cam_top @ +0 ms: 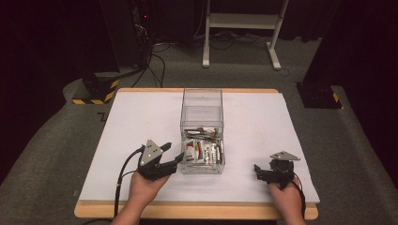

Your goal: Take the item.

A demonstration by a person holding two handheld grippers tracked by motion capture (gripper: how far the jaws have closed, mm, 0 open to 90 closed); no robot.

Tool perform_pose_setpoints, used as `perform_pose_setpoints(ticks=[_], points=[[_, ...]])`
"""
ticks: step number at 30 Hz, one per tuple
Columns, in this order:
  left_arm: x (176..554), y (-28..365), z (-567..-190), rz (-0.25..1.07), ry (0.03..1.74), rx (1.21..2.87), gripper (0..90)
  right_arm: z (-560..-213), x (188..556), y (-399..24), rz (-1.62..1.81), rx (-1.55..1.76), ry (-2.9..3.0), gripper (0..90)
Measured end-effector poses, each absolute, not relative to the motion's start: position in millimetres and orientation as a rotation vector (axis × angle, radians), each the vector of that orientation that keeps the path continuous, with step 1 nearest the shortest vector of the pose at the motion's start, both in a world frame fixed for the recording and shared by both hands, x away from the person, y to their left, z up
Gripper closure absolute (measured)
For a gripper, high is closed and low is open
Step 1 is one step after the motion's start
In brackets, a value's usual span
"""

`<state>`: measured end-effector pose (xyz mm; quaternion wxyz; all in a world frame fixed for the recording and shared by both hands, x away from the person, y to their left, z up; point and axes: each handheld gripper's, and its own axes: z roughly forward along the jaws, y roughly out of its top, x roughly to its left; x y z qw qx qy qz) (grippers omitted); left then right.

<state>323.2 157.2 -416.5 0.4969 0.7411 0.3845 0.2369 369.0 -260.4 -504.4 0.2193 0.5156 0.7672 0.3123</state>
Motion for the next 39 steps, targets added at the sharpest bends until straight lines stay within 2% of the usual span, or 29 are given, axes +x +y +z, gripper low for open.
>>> perform_pose_setpoints(ticks=[14,23,30,39], points=[[330.1,136.3,-420.9,0.568,0.914,1.815,39.6,-504.4,369.1,-260.4,0.864,1.426,2.123,9.3],[330.0,128.1,-429.6,0.614,0.929,1.822,42.4,-504.4,369.0,-260.3,0.864,1.426,2.123,9.3],[328.7,130.2,-432.4,0.641,0.951,1.807,50.0,-504.4,369.1,-260.3,0.863,1.426,2.123,9.2],[329.5,139.8,-435.0,0.599,0.979,1.763,60.8,-504.4,369.1,-260.4,0.864,1.426,2.123,9.3]])
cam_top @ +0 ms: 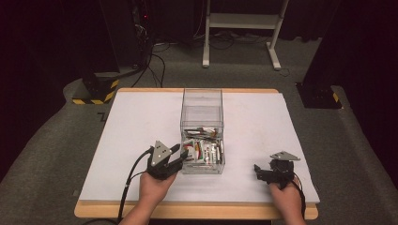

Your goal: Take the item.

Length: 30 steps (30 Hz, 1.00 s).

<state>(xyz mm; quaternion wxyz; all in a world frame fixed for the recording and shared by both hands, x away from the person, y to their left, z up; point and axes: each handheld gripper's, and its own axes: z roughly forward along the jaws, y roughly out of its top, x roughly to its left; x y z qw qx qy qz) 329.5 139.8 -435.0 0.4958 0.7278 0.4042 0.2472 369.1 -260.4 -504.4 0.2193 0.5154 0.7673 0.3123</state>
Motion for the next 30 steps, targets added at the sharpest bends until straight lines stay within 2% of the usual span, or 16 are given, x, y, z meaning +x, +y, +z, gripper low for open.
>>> perform_pose_setpoints(ticks=[4,18,30], points=[[328.2,141.3,-438.7,0.595,0.995,1.74,64.8,-504.4,369.1,-260.4,0.864,1.426,2.123,9.3],[323.3,142.4,-444.7,0.582,0.999,1.673,89.3,-504.4,369.0,-260.2,0.863,1.426,2.123,9.2],[319.8,147.3,-440.7,0.544,0.983,1.583,90.0,-504.4,369.0,-260.2,0.862,1.427,2.123,9.2]])
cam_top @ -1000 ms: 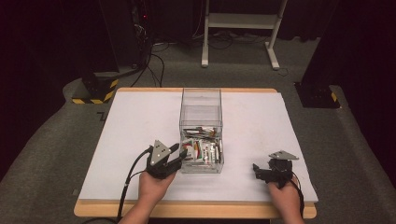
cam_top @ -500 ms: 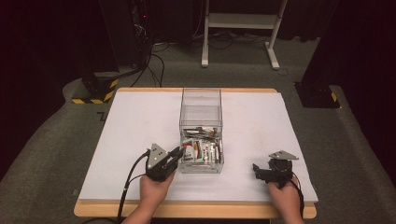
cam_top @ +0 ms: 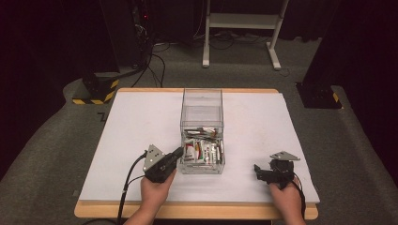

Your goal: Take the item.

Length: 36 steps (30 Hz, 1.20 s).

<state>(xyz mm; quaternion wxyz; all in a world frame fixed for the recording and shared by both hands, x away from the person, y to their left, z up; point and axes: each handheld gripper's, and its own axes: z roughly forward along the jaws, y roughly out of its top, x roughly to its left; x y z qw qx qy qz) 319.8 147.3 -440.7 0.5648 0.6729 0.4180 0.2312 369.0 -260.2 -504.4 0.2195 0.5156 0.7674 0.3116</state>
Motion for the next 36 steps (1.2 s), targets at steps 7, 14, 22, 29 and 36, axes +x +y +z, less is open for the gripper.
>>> perform_pose_setpoints(ticks=[7,14,22,29,36], points=[[316.4,148.8,-437.5,0.569,0.966,1.546,90.0,-504.4,369.0,-260.2,0.862,1.426,2.123,9.2],[315.1,152.9,-434.1,0.577,0.952,1.517,90.0,-504.4,369.0,-260.1,0.862,1.427,2.123,9.2],[318.6,154.8,-430.9,0.536,0.953,1.494,90.0,-504.5,369.1,-260.4,0.864,1.426,2.123,9.3],[317.0,155.5,-428.7,0.56,0.938,1.49,90.0,-504.4,368.9,-260.3,0.864,1.428,2.122,9.4],[316.5,161.5,-422.2,0.576,0.935,1.452,90.0,-504.5,369.1,-260.3,0.864,1.429,2.123,9.2]])
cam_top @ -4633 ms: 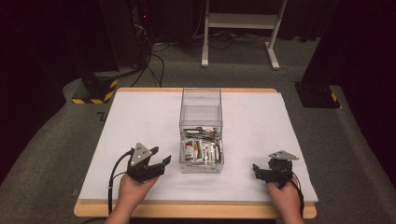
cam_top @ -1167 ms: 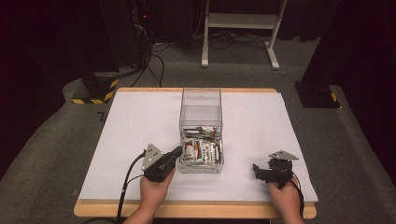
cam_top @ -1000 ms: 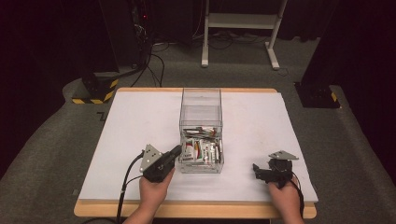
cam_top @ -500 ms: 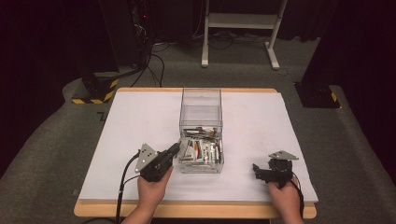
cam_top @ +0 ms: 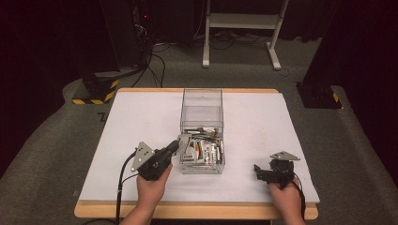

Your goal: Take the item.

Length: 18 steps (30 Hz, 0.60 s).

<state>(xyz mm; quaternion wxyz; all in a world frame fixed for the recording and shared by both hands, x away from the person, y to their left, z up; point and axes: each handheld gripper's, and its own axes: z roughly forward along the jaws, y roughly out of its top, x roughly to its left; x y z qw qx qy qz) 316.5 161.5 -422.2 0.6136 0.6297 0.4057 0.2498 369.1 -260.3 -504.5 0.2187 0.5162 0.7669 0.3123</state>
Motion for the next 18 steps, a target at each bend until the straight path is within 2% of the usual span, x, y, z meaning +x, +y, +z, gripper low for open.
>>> perform_pose_setpoints(ticks=[18], points=[[307.0,181.9,-406.3,0.635,0.917,1.388,90.0,-504.4,368.8,-259.9,0.862,1.428,2.122,9.2]])
